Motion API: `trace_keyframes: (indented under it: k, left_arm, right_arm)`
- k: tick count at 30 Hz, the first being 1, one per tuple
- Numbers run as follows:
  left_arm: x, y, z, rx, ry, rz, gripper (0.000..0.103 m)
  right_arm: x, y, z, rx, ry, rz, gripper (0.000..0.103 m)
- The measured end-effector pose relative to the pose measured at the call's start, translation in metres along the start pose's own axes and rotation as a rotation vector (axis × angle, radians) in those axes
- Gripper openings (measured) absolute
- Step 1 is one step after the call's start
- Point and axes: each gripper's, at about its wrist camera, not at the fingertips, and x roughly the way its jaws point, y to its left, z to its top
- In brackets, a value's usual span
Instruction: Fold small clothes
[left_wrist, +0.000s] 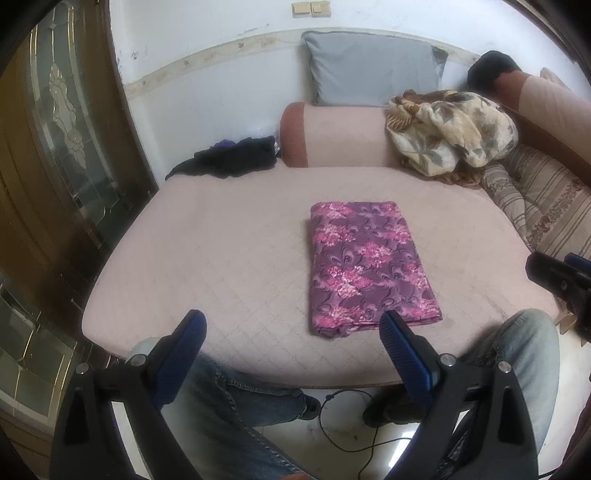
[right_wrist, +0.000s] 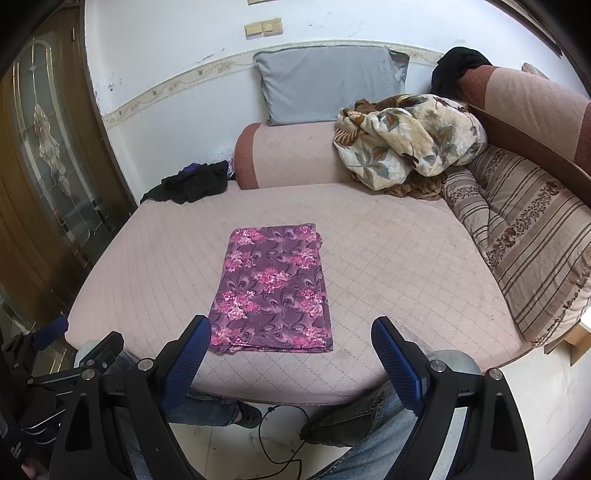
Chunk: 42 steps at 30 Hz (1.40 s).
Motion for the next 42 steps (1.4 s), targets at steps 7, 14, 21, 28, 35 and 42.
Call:
trace_keyframes:
  k: [7, 14, 21, 28, 35, 42]
  left_arm:
    - [0.004, 0.001, -0.001, -0.001, 0.010, 0.000, 0.094]
    - [0.011, 0.004, -0.001, -0.005, 0.019, -0.005, 0.094]
    - [0.014, 0.002, -0.001, -0.007, 0.024, -0.009, 0.094]
    - [0.019, -0.002, -0.002, -0.007, 0.035, -0.014, 0.094]
    - [0.028, 0.000, 0.000, -0.002, 0.049, -0.010, 0.094]
    - [0.037, 0.002, -0.001, -0.004, 0.061, -0.012, 0.094]
  right_arm:
    - [0.010, 0.003, -0.002, -0.006, 0.024, -0.003, 0.092]
    - [0.017, 0.005, -0.002, -0.013, 0.039, -0.012, 0.092]
    - [0.022, 0.007, -0.003, -0.014, 0.048, -0.013, 0.092]
    - [0.028, 0.007, -0.001, -0.013, 0.054, -0.008, 0.092]
    - [0.036, 0.009, -0.001, -0.015, 0.055, 0.000, 0.092]
    - [0.045, 0.007, -0.001, -0.013, 0.074, 0.005, 0.092]
